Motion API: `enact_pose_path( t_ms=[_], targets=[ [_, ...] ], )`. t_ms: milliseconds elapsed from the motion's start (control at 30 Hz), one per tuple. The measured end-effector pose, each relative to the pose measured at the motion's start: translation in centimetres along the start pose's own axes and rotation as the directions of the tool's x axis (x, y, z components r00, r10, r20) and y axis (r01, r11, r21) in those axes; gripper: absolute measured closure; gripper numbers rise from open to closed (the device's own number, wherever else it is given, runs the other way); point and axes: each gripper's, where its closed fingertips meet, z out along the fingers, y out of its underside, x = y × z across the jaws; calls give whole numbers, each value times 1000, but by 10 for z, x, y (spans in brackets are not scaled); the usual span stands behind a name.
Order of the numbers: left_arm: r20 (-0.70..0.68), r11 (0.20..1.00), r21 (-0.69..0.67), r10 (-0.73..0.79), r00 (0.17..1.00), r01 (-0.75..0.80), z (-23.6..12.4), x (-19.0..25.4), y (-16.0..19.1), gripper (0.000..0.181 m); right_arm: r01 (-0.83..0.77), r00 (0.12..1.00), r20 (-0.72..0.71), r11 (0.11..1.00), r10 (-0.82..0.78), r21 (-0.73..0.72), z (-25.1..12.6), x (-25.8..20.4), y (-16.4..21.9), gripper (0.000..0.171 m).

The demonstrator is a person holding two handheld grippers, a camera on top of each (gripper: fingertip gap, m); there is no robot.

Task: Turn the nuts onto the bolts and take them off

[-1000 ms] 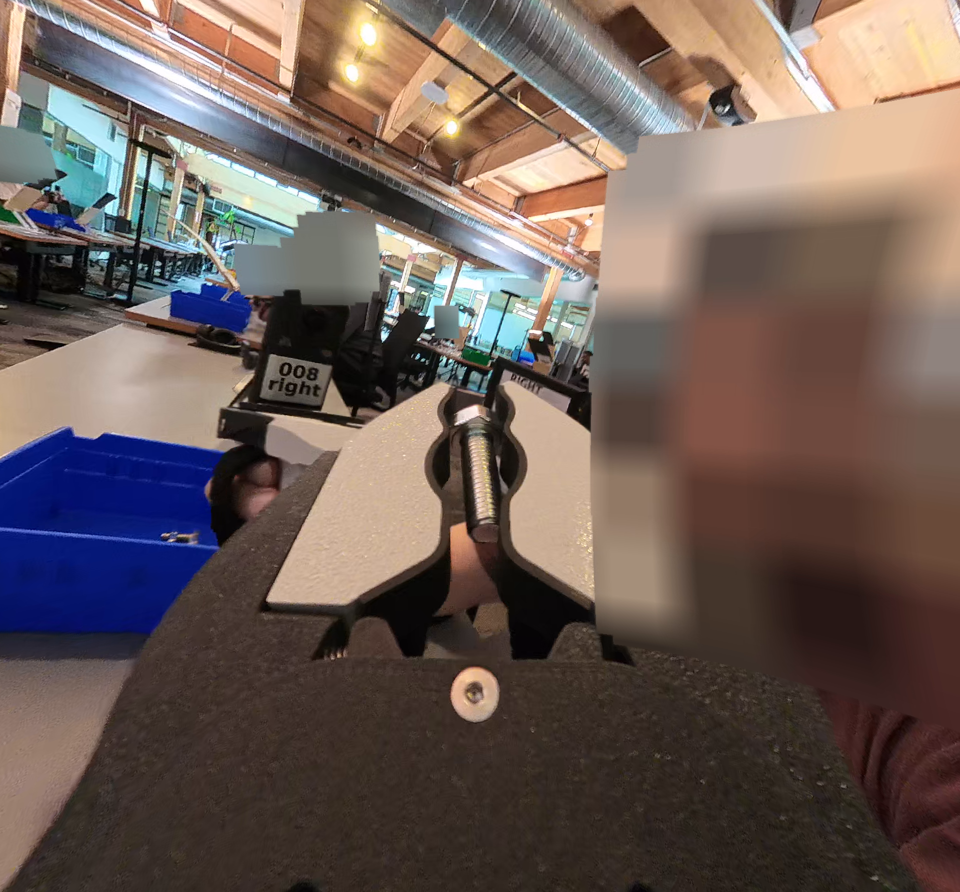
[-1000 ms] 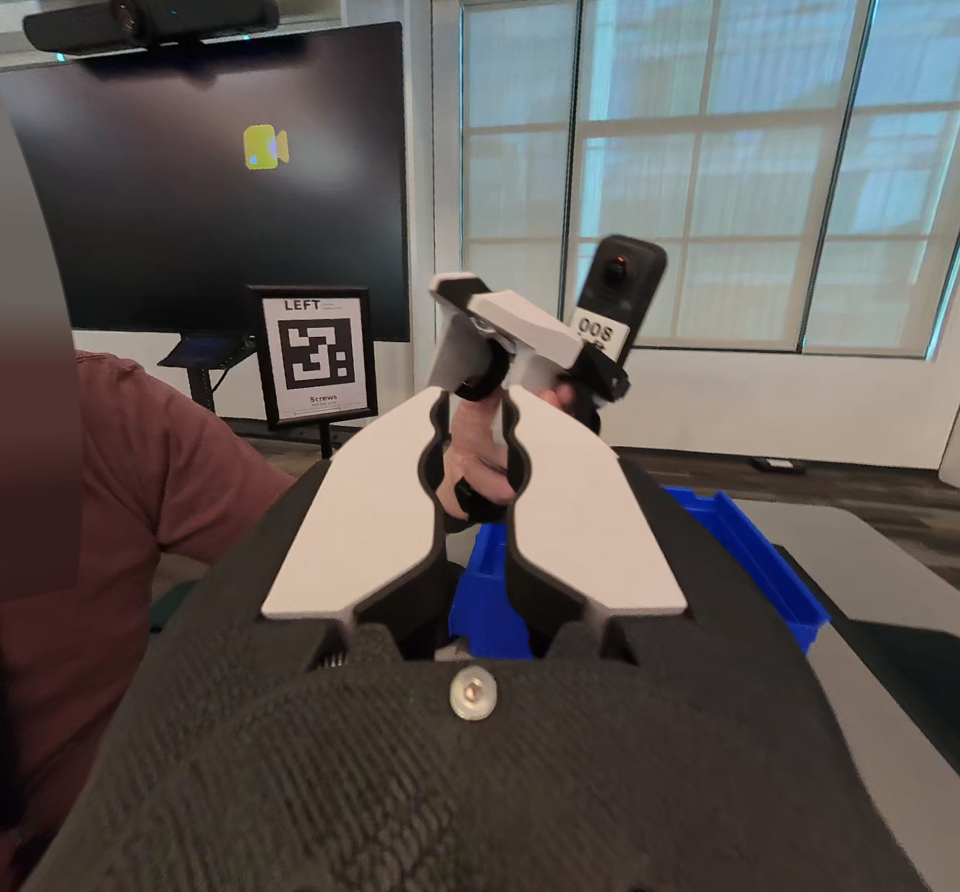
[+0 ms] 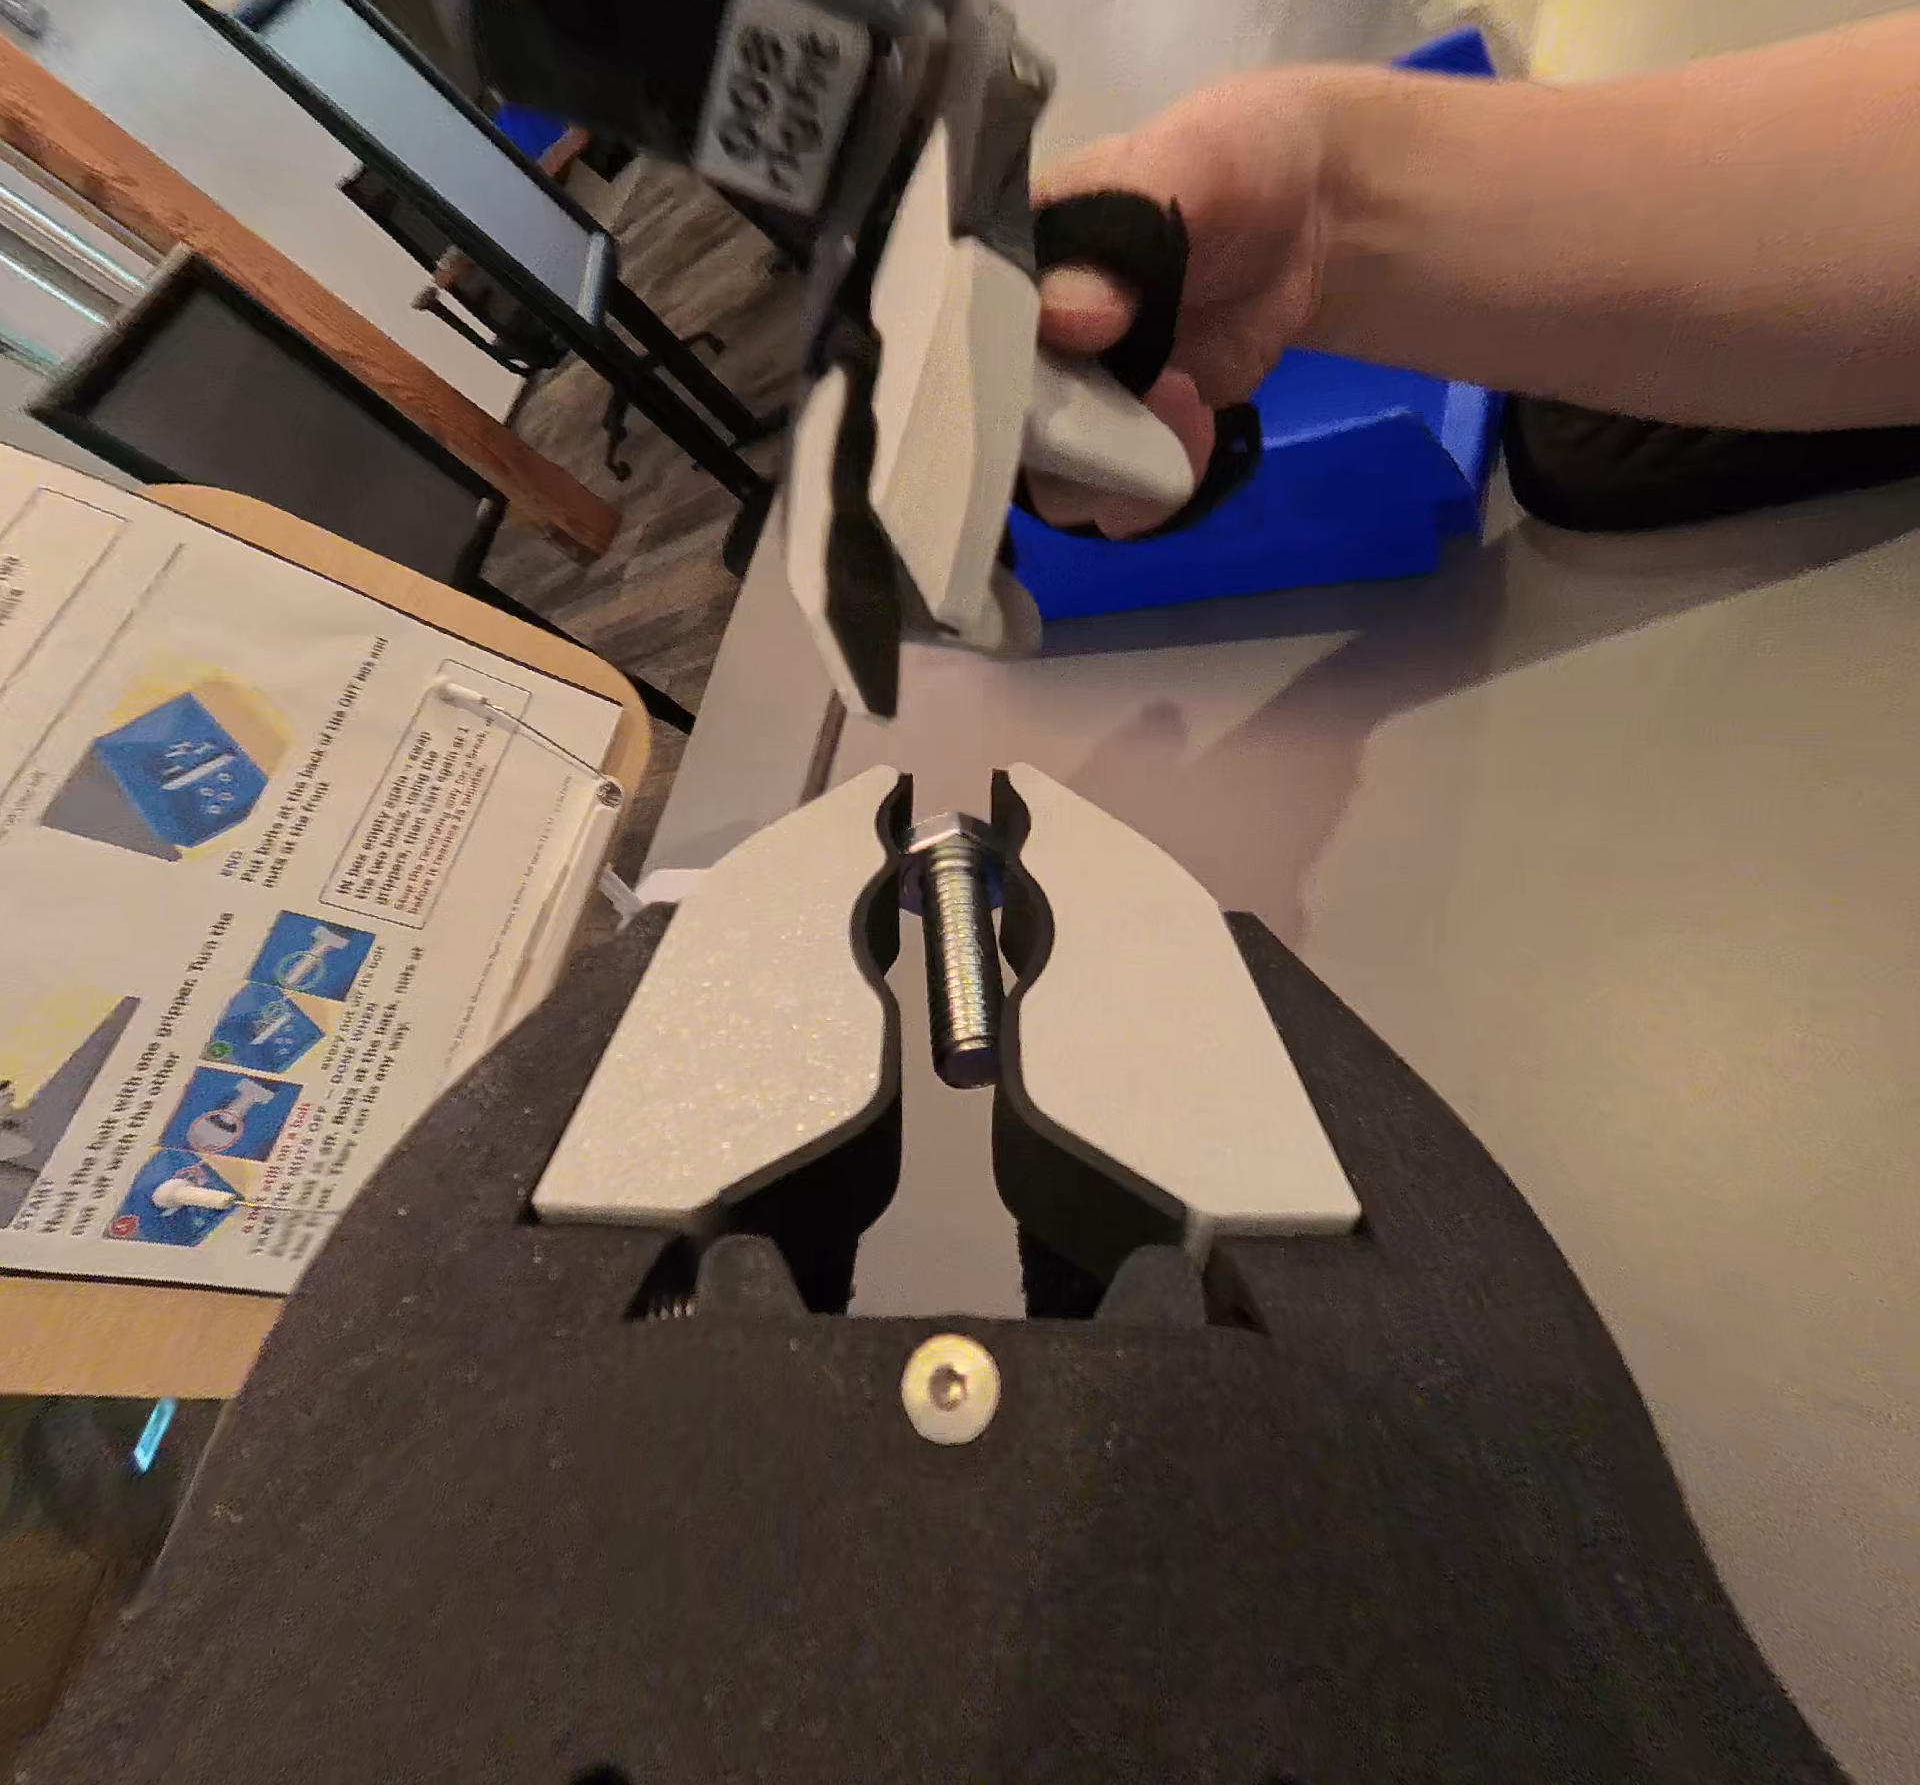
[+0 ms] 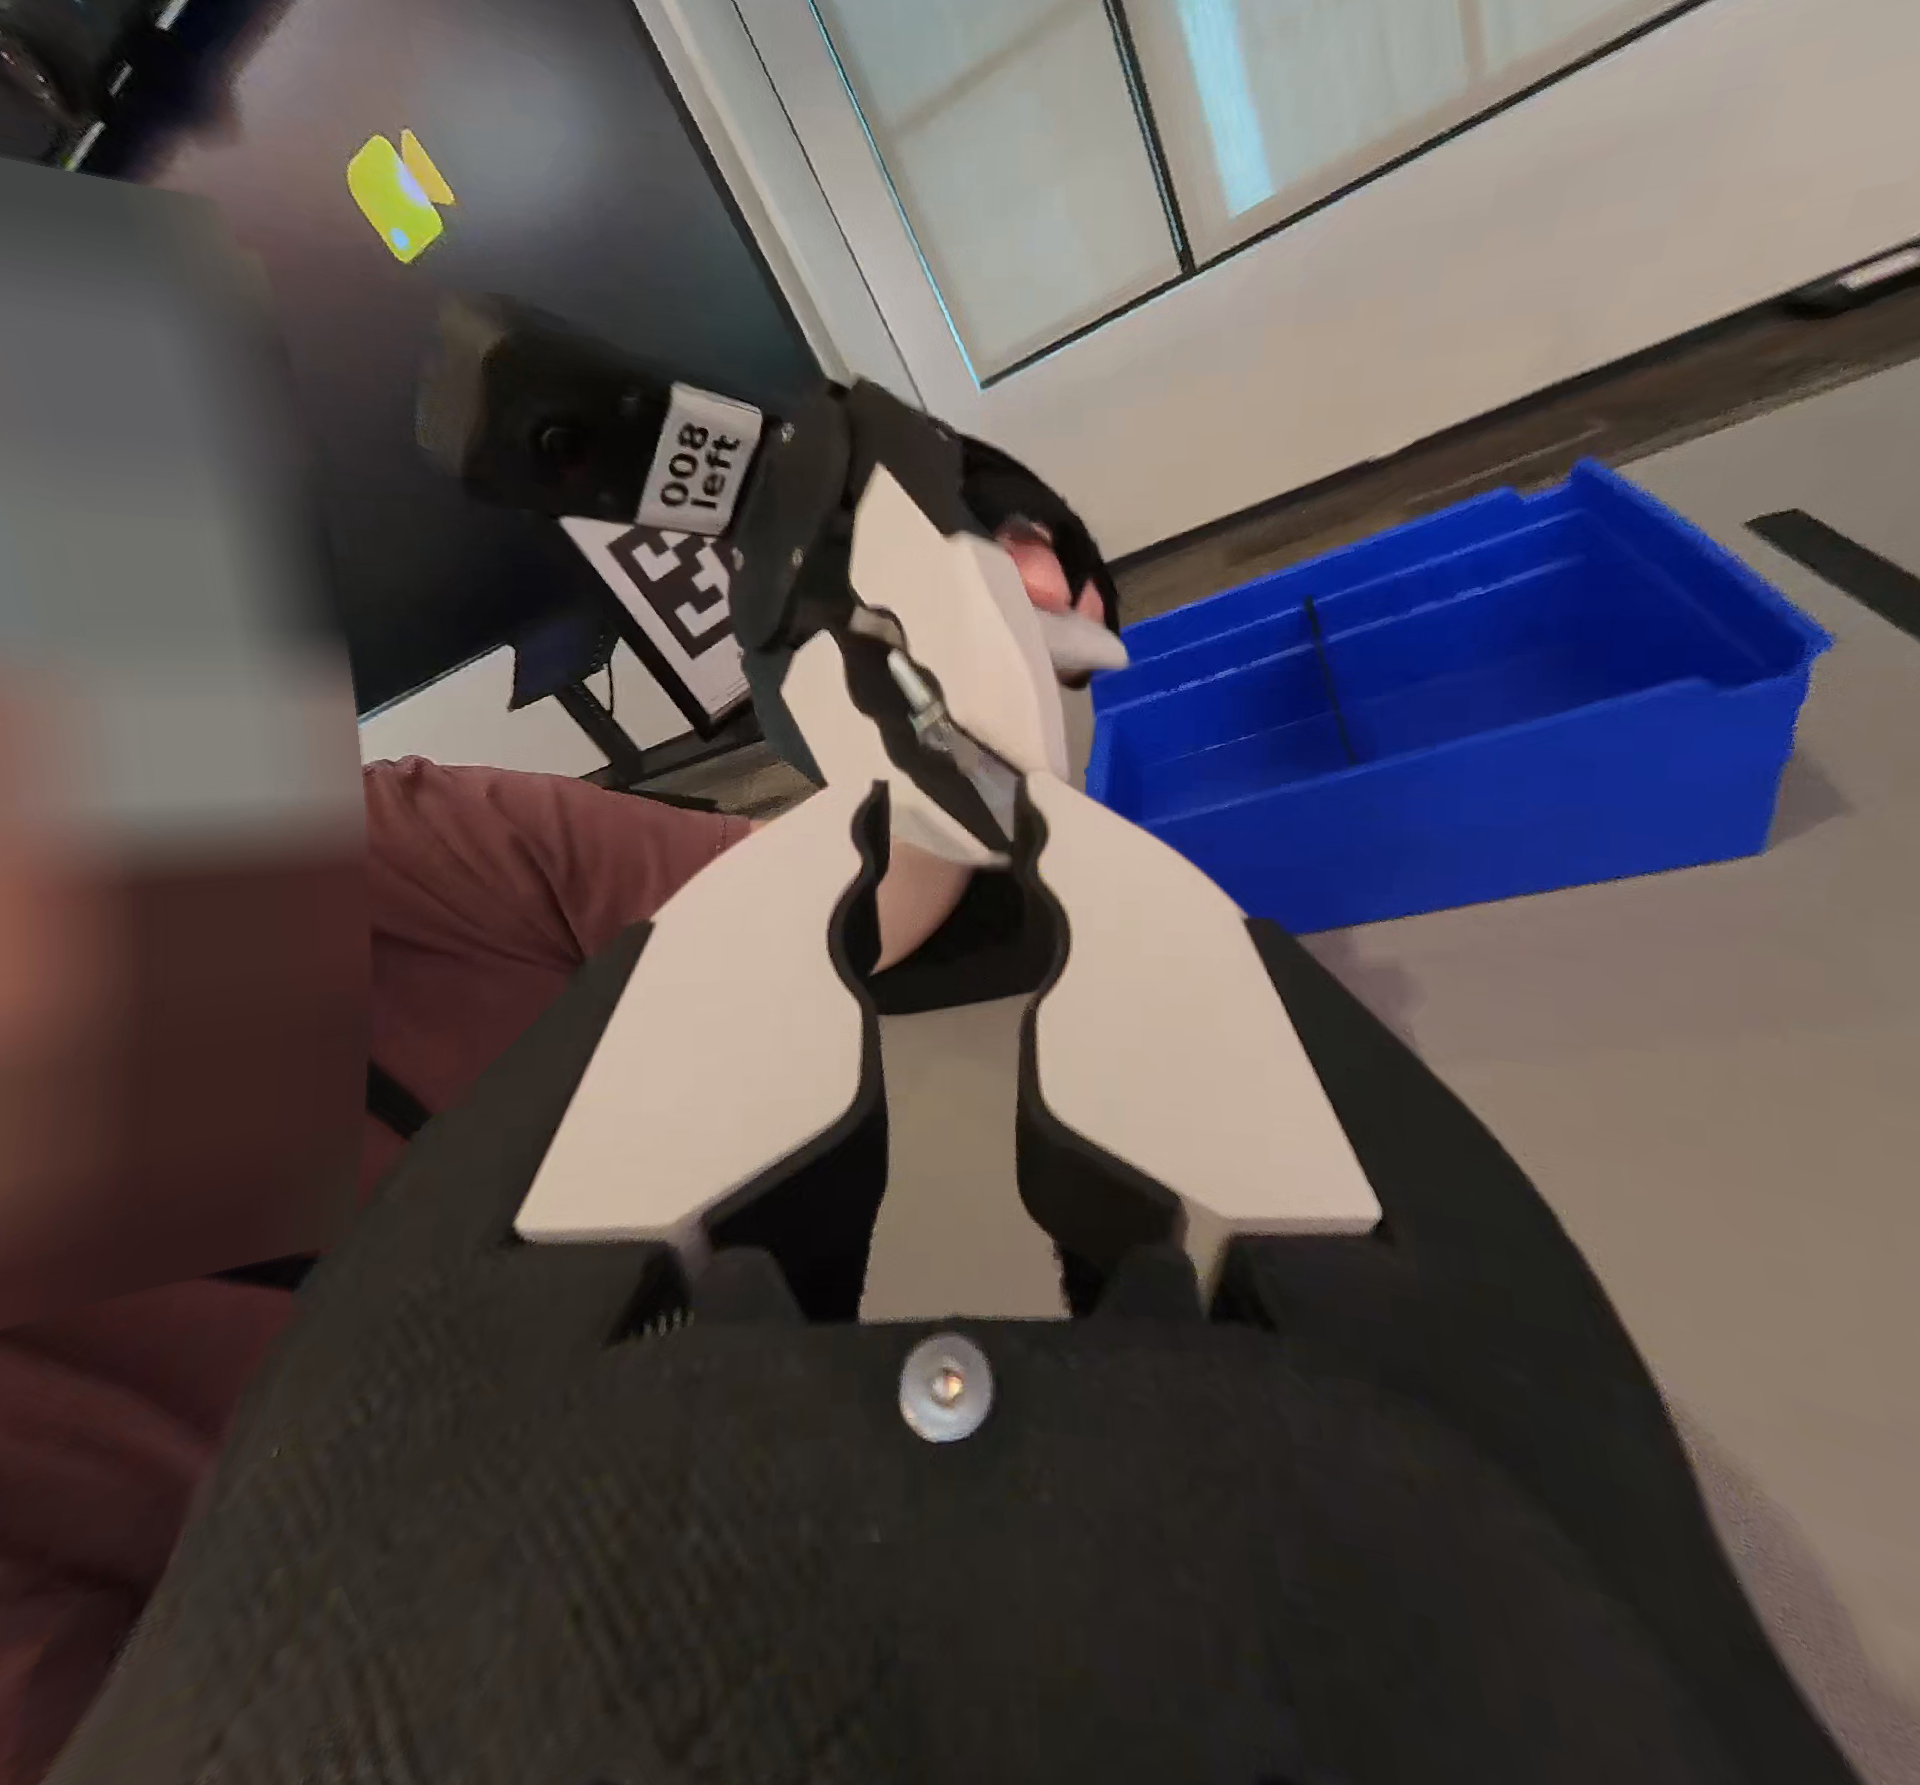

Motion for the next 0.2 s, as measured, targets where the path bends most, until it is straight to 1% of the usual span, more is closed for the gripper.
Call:
enact_pose_path(
  t_ms=[100,200],
  targets=[
    [44,999,49,5,999,-7,-8,-7,-9,168,-43,998,48,999,43,7,8,2,4,136],
    [46,997,80,10,999,-14,-12,-5,-17,168,-118,982,157,991,107,59,20,-5,1,133]
  ],
)
